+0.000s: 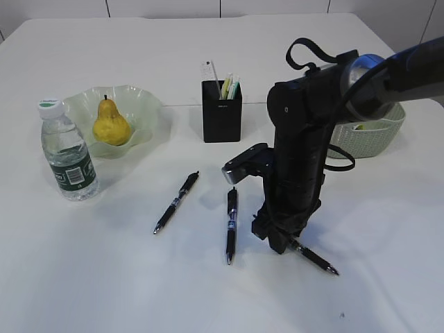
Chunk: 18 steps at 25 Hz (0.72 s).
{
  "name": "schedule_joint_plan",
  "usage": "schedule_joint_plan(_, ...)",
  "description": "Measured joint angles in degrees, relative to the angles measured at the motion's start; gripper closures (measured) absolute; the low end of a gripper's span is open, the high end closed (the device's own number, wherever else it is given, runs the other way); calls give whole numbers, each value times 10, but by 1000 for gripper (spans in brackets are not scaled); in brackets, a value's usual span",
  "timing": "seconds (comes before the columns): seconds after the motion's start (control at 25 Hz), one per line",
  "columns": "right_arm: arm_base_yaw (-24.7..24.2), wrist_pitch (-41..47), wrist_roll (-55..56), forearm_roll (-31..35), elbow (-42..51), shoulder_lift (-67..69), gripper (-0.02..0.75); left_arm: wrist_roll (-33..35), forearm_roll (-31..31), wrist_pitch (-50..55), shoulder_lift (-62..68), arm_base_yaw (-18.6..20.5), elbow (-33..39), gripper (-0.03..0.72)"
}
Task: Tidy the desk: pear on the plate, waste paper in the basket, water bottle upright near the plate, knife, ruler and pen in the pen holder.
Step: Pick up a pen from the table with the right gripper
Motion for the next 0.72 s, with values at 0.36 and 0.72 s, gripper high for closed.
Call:
schedule_joint_plan(0.36, 0, 5, 1, 0, -2, 0, 442, 0, 0, 0, 0, 0, 0, 447)
schedule_joint_plan(0.72, 0, 17, 1, -2, -15, 16, 566, 0, 0, 0, 0, 0, 0, 446)
